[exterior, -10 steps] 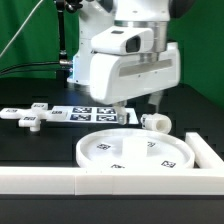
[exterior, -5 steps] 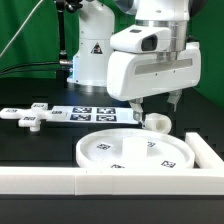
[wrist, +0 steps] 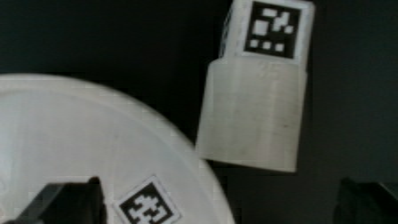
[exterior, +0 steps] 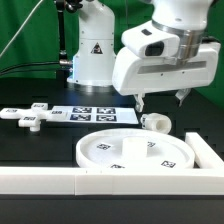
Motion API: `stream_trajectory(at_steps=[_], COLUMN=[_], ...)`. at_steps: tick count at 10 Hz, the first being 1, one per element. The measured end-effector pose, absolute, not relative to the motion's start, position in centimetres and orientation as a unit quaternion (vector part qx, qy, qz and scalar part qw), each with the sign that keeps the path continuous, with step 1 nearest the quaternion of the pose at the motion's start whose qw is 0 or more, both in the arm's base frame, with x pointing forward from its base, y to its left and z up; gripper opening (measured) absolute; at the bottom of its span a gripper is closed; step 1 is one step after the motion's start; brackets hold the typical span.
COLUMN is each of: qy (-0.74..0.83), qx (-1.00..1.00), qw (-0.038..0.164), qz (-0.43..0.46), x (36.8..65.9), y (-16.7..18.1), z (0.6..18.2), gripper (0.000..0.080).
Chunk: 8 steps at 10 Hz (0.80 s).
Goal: Assemble round table
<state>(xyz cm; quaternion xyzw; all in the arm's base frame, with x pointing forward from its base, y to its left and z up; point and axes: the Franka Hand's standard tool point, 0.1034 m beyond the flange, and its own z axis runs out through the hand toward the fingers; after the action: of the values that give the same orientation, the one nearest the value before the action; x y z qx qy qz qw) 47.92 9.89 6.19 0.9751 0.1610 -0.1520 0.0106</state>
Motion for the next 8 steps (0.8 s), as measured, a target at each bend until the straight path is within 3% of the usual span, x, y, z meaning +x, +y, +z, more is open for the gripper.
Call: stream_trajectory(at_steps=[5,6,8], qy=[0.141,0.111,0.117], qx=[0.942,0.937,0.911], qw=[0.029,0.056,0.060], qz=[-0.303,-0.326,-0.390], x=[47.2,46.3,46.0], y=[10.6,10.3,10.3], z=[5.5,5.3,3.9], gripper=[0.0649,0.0649,0.0649])
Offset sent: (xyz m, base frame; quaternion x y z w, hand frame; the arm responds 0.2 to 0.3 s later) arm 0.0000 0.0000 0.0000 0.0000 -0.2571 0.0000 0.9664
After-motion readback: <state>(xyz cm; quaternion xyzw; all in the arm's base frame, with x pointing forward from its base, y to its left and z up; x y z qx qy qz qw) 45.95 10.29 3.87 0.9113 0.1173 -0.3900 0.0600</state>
